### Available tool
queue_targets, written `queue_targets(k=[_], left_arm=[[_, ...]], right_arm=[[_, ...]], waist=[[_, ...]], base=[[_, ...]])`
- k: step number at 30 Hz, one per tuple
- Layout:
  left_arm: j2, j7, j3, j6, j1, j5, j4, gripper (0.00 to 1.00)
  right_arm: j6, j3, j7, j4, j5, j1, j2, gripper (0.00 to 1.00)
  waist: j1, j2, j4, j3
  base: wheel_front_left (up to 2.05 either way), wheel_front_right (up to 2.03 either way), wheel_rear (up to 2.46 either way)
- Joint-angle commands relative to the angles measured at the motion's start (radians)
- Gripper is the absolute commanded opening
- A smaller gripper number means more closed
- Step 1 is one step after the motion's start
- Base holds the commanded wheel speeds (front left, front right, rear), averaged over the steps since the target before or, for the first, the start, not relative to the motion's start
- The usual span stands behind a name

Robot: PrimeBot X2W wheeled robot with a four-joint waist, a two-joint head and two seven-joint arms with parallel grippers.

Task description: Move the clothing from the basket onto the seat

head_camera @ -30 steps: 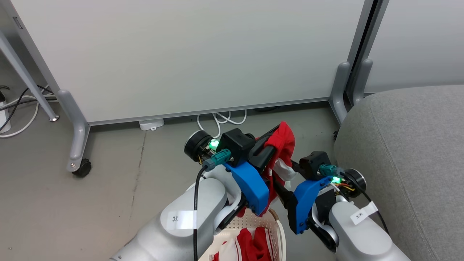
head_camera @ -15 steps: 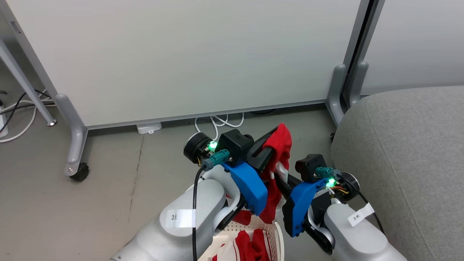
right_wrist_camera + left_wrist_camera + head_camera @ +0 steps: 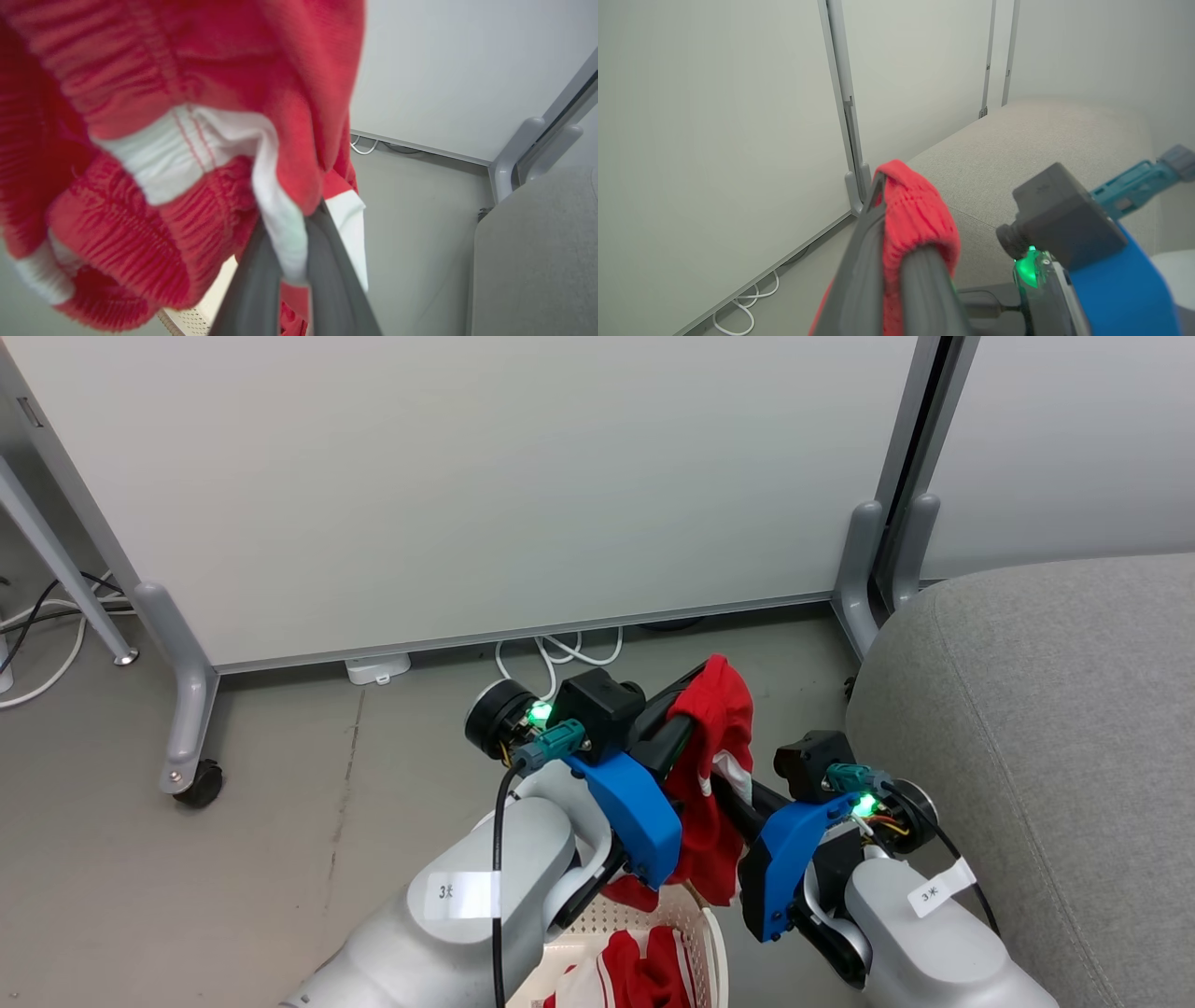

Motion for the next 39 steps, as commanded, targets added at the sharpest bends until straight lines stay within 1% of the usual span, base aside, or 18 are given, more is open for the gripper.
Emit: queue_targets(k=[1, 4, 5, 7, 8, 14, 19, 20, 33, 39], left_arm=[[0.0, -0.003, 0.005, -0.001, 0.008, -0.003, 0.005, 0.0], [0.0, -0.003, 0.002, -0.001, 0.013, -0.005, 0.009, 0.0], [0.0, -0.003, 0.001, -0.002, 0.016, -0.006, 0.011, 0.29], [0.0, -0.003, 0.002, -0.002, 0.022, -0.003, 0.012, 0.94], [0.0, -0.003, 0.002, -0.003, 0.028, 0.0, 0.014, 1.0], [0.0, -0.003, 0.037, -0.003, 0.084, 0.026, 0.029, 1.0], [0.017, -0.003, 0.098, -0.004, 0.158, 0.06, 0.008, 1.0], [0.017, -0.003, 0.098, -0.004, 0.158, 0.06, 0.008, 1.0], [0.08, -0.003, 0.287, -0.01, 0.359, 0.18, -0.128, 1.0], [0.095, -0.003, 0.383, -0.013, 0.436, 0.235, -0.196, 1.0]], right_arm=[[0.0, 0.002, -0.007, 0.006, 0.007, -0.016, 0.0, 0.0], [0.0, 0.002, -0.011, 0.011, 0.011, -0.02, 0.001, 0.0], [0.0, 0.0, -0.012, 0.013, 0.013, -0.021, 0.001, 0.0], [0.0, -0.004, -0.019, 0.015, 0.019, -0.023, -0.002, 0.0], [0.0, -0.008, -0.023, 0.016, 0.021, -0.024, -0.004, 0.0], [0.0, -0.033, -0.043, 0.019, 0.025, -0.031, -0.015, 0.0], [0.0, -0.054, -0.051, 0.016, 0.021, -0.026, -0.025, 0.0], [0.0, -0.054, -0.051, 0.016, 0.021, -0.026, -0.025, 0.0], [0.0, -0.115, -0.051, -0.009, -0.006, -0.005, -0.041, 0.0], [0.0, -0.133, -0.042, -0.024, -0.022, 0.014, -0.041, 0.0]], waist=[[0.0, 0.0, 0.0, 0.0], [0.0, 0.0, 0.0, 0.001], [0.0, 0.0, -0.001, 0.001], [0.0, 0.0, -0.002, 0.0], [0.0, 0.0, -0.002, 0.001], [0.0, 0.0, -0.003, 0.003], [0.0, 0.0, -0.001, 0.007], [0.0, 0.0, -0.001, 0.007], [0.0, 0.0, 0.004, 0.019], [0.0, 0.0, 0.004, 0.02]], base=[[0.0, 0.0, 0.0], [0.0, 0.0, 0.0], [0.0, 0.0, 0.0], [0.0, 0.0, 0.0], [0.0, 0.0, 0.0], [0.0, 0.0, 0.0], [0.0, 0.0, 0.0], [0.0, 0.0, 0.0], [0.0, 0.0, 0.0], [0.0, 0.0, 0.0]])
